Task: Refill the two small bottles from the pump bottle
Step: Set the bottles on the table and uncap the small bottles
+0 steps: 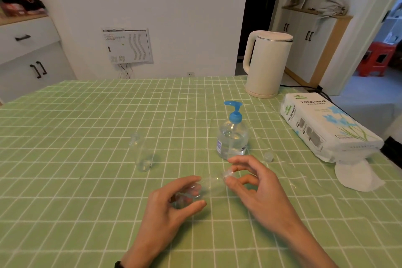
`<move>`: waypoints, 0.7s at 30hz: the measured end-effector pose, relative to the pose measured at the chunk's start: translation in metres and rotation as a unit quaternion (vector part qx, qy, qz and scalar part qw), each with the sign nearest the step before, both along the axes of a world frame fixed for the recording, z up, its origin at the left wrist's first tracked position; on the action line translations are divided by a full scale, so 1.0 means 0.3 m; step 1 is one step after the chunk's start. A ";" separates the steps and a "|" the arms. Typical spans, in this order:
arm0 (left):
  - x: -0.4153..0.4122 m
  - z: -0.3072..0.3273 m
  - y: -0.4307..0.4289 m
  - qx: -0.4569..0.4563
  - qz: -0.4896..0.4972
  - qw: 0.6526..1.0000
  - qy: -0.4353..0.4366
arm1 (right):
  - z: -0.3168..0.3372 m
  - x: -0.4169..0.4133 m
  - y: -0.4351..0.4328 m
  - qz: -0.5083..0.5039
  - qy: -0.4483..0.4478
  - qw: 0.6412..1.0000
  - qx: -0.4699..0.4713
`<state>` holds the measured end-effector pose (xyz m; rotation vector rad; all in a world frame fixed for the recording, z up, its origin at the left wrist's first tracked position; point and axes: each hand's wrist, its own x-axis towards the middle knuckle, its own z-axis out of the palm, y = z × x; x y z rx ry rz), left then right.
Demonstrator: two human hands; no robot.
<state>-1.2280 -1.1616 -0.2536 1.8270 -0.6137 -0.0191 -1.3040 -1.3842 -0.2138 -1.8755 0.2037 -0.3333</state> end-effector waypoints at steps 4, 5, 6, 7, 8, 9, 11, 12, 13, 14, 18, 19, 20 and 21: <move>0.003 -0.005 0.000 -0.004 -0.002 1.000 0.012 | 0.009 -0.004 -0.014 0.020 0.006 1.000 0.007; 0.004 -0.006 -0.001 -0.004 -0.001 1.000 0.013 | 0.013 -0.006 -0.013 0.025 0.006 1.000 0.008; 0.005 -0.009 -0.001 -0.004 -0.002 1.000 0.015 | 0.015 -0.005 -0.011 0.026 0.006 1.000 0.006; 0.005 -0.010 -0.001 -0.004 -0.002 1.000 0.016 | 0.016 -0.004 -0.010 0.026 0.004 1.000 0.002; 0.006 -0.012 -0.002 -0.004 -0.002 1.000 0.018 | 0.015 -0.001 -0.011 0.024 0.003 1.000 -0.002; 0.006 -0.012 -0.001 -0.006 -0.002 1.000 0.020 | 0.015 0.000 -0.014 0.023 0.003 1.000 -0.005; 0.005 -0.012 -0.002 -0.010 -0.002 1.000 0.022 | 0.016 -0.002 -0.023 0.026 0.005 1.000 -0.001; 0.004 -0.011 -0.001 -0.009 -0.002 1.000 0.023 | 0.018 -0.006 -0.026 0.028 0.008 1.000 0.002; 0.003 -0.011 -0.001 -0.008 -0.002 1.000 0.022 | 0.021 -0.010 -0.027 0.030 0.010 0.999 0.005; 0.004 -0.011 -0.001 -0.006 -0.003 1.000 0.022 | 0.024 -0.011 -0.026 0.031 0.011 0.999 0.006; 0.005 -0.010 0.001 -0.006 -0.004 1.000 0.023 | 0.019 -0.011 -0.035 0.029 0.011 0.999 -0.009; 0.004 -0.009 0.001 -0.007 -0.003 1.000 0.022 | 0.021 -0.013 -0.038 0.032 0.010 0.999 -0.005; 0.003 -0.009 0.001 -0.007 -0.003 1.000 0.021 | 0.024 -0.015 -0.038 0.034 0.010 0.999 -0.001; 0.003 -0.008 0.000 -0.004 -0.003 1.000 0.021 | 0.027 -0.015 -0.035 0.034 0.011 0.999 0.001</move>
